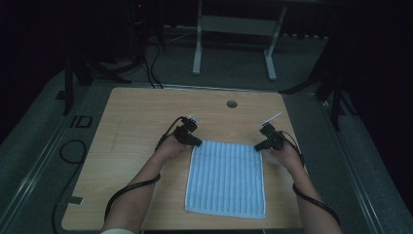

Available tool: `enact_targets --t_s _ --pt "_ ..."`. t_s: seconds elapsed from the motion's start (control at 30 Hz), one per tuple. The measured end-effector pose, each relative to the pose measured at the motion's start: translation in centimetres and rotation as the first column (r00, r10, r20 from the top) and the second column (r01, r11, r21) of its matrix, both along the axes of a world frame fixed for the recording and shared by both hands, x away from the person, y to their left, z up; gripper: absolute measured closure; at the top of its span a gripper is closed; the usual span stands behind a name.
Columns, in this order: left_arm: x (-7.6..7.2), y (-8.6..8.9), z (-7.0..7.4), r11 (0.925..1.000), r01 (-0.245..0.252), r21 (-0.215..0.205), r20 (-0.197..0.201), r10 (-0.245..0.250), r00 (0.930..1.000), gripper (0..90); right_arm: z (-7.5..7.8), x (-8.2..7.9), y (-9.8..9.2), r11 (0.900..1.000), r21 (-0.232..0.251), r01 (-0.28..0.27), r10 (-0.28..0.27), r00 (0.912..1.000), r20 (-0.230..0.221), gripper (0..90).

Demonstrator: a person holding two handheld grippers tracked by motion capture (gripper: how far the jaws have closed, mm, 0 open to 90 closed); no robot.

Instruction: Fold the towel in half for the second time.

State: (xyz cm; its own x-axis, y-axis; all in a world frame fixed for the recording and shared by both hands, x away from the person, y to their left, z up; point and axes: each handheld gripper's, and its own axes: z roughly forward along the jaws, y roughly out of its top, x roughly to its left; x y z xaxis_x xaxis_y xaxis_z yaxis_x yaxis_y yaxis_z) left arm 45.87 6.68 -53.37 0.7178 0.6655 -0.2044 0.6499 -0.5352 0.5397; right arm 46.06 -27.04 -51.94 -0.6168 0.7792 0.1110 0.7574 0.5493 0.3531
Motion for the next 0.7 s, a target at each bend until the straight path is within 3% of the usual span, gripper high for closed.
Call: enact_targets --t_s 0.23,0.43,0.6,0.7 --pt "-0.9 0.7 2.5 0.9997 0.025 0.005 0.07 -0.025 0.9972 86.9 1.8 0.1 0.1 1.0 0.022 0.008 -0.009 0.9981 0.061 86.3" --pt "-2.1 2.0 5.2 0.9993 0.018 -0.032 0.135 -0.013 0.9907 86.7 4.5 -0.2 0.4 0.999 0.046 -0.011 0.005 0.9913 0.131 86.6" --pt "-3.9 3.0 7.8 0.9967 0.03 -0.075 0.191 -0.015 0.9815 86.5 7.2 -1.4 1.1 0.997 0.061 -0.043 0.029 0.9762 0.215 86.6" --pt "-5.5 3.6 8.8 0.9949 0.049 -0.089 0.216 -0.029 0.976 86.5 8.5 -3.1 1.3 0.995 0.066 -0.076 0.056 0.9628 0.264 86.6"
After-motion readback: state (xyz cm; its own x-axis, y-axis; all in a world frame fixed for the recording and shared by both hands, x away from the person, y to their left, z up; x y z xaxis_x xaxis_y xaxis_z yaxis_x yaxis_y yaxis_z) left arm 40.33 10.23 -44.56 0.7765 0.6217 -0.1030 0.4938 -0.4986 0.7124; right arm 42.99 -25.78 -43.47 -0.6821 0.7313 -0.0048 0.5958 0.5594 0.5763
